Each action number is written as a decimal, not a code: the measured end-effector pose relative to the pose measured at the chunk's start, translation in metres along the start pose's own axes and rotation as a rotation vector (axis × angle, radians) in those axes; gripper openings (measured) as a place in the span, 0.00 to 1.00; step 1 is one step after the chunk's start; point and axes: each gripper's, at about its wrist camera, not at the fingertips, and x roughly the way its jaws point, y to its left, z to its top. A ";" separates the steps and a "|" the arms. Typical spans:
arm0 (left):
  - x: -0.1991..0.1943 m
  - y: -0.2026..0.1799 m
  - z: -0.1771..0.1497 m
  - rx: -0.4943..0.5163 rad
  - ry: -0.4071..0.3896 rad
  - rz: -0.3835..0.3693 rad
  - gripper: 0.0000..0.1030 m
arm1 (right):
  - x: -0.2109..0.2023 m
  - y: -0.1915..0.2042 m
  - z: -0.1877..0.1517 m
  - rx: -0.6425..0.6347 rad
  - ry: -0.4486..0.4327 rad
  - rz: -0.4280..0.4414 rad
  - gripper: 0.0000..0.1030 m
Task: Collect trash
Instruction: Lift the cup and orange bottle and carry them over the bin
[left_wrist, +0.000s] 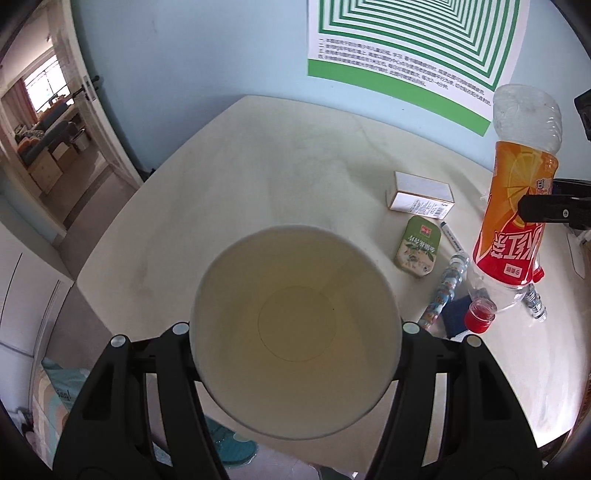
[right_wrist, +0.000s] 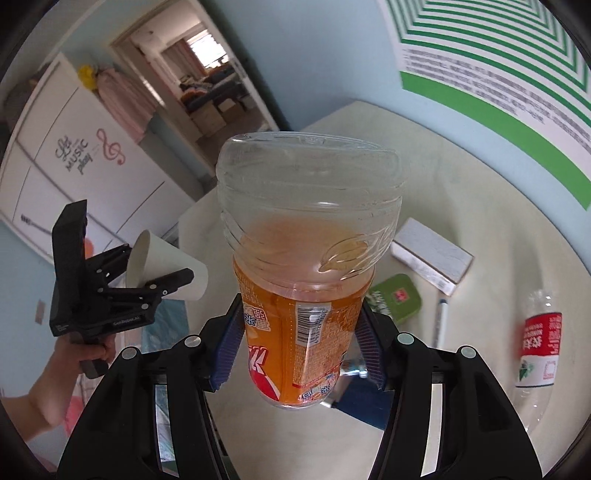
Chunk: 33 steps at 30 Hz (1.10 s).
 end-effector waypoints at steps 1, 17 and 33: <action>-0.007 0.011 -0.010 -0.022 0.001 0.018 0.58 | 0.006 0.014 0.002 -0.031 0.014 0.021 0.56; -0.089 0.183 -0.189 -0.439 0.074 0.276 0.58 | 0.154 0.259 -0.027 -0.429 0.293 0.312 0.56; 0.002 0.285 -0.370 -0.760 0.264 0.187 0.59 | 0.367 0.394 -0.135 -0.556 0.579 0.331 0.56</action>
